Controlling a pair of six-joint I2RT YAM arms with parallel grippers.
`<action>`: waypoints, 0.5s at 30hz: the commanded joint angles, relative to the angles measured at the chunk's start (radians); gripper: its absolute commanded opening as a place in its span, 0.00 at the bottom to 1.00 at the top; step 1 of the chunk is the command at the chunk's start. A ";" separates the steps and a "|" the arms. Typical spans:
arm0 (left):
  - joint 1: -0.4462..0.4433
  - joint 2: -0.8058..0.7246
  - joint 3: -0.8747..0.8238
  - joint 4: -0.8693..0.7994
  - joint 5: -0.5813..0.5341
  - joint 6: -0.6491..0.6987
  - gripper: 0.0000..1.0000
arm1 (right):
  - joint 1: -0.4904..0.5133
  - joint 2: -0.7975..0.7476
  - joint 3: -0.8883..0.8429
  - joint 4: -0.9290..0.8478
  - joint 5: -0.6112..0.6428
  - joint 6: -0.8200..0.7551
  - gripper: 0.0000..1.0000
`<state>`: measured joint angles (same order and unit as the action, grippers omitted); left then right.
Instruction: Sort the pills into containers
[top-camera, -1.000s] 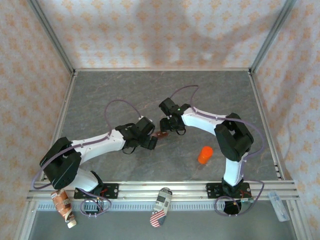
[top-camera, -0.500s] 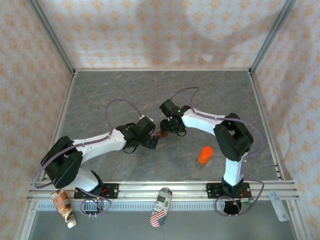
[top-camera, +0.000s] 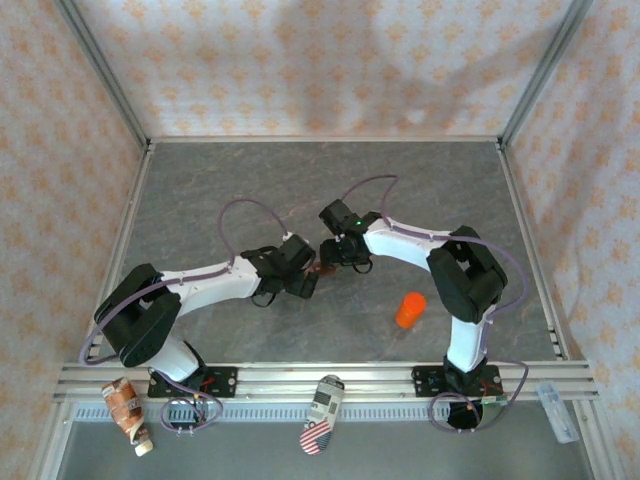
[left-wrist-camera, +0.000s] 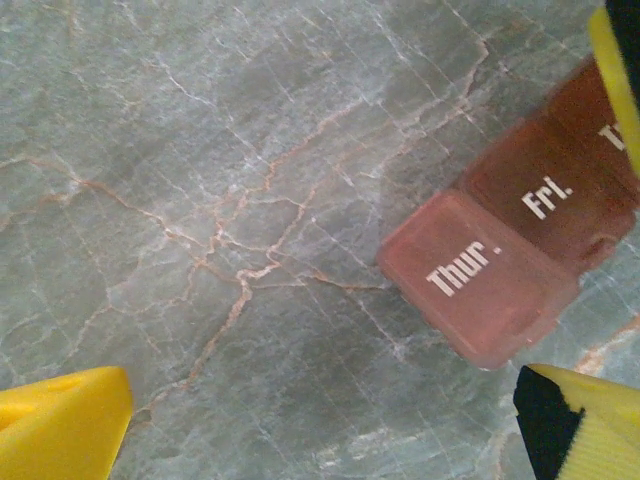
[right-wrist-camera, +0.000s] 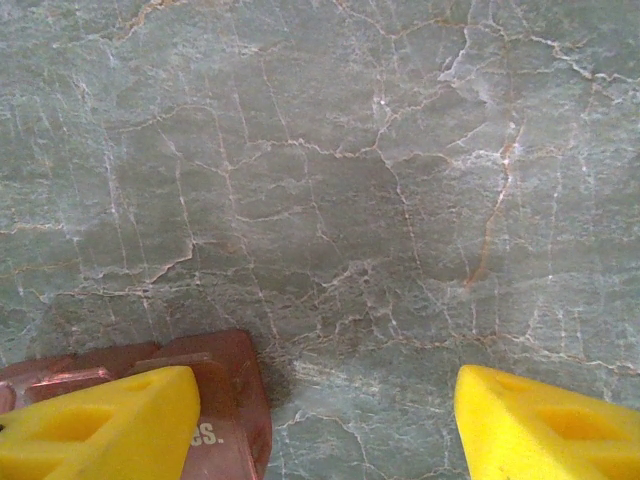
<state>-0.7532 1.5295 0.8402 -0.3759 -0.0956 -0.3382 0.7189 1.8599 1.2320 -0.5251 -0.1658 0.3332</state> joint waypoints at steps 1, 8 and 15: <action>-0.008 0.003 0.036 0.018 -0.093 0.009 0.99 | 0.001 0.006 -0.029 -0.019 0.016 0.005 0.69; -0.008 0.002 0.051 0.014 -0.140 0.015 1.00 | 0.001 0.003 -0.041 -0.019 0.020 0.002 0.69; -0.008 0.006 0.074 0.010 -0.178 0.023 1.00 | 0.001 0.000 -0.056 -0.015 0.026 0.000 0.69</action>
<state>-0.7532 1.5295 0.8845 -0.3706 -0.2138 -0.3347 0.7189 1.8538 1.2144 -0.5026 -0.1688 0.3332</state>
